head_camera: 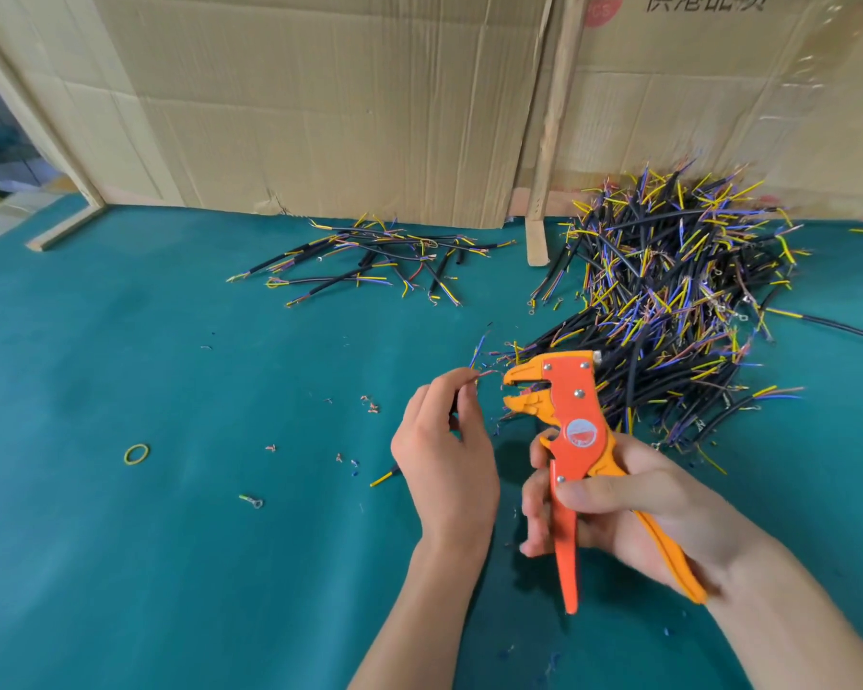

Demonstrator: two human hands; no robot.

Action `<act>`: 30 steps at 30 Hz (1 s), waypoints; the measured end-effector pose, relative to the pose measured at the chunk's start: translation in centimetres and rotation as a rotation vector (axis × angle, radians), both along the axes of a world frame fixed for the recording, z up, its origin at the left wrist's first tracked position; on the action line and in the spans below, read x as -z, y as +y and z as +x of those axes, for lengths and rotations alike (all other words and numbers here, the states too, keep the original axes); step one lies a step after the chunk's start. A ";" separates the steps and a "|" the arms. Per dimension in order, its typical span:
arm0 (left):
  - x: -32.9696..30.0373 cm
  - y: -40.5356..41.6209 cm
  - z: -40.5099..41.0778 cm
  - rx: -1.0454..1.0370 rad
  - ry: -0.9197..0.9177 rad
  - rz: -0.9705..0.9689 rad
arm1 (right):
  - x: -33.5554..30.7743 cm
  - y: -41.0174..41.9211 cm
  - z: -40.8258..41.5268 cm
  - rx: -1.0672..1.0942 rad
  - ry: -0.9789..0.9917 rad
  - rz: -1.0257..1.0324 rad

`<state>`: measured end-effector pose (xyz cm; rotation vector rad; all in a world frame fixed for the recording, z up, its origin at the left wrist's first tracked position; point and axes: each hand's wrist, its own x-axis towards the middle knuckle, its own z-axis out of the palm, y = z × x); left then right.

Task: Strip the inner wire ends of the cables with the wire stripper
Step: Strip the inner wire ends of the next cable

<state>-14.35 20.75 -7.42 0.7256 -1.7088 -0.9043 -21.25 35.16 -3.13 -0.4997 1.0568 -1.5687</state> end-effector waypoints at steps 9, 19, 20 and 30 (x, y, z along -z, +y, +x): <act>0.1 0.0 0.0 0.003 0.000 0.000 | 0.7 -1.4 1.1 0.173 -0.084 0.022; 0.2 0.0 -0.1 0.023 -0.002 0.012 | 0.9 -1.5 1.2 0.090 -0.004 -0.026; 0.2 0.0 -0.1 0.022 -0.004 0.012 | 0.9 -1.6 1.3 0.096 -0.005 -0.032; 0.3 0.0 -0.3 0.026 -0.017 0.018 | 0.8 -1.6 1.5 0.111 -0.013 -0.030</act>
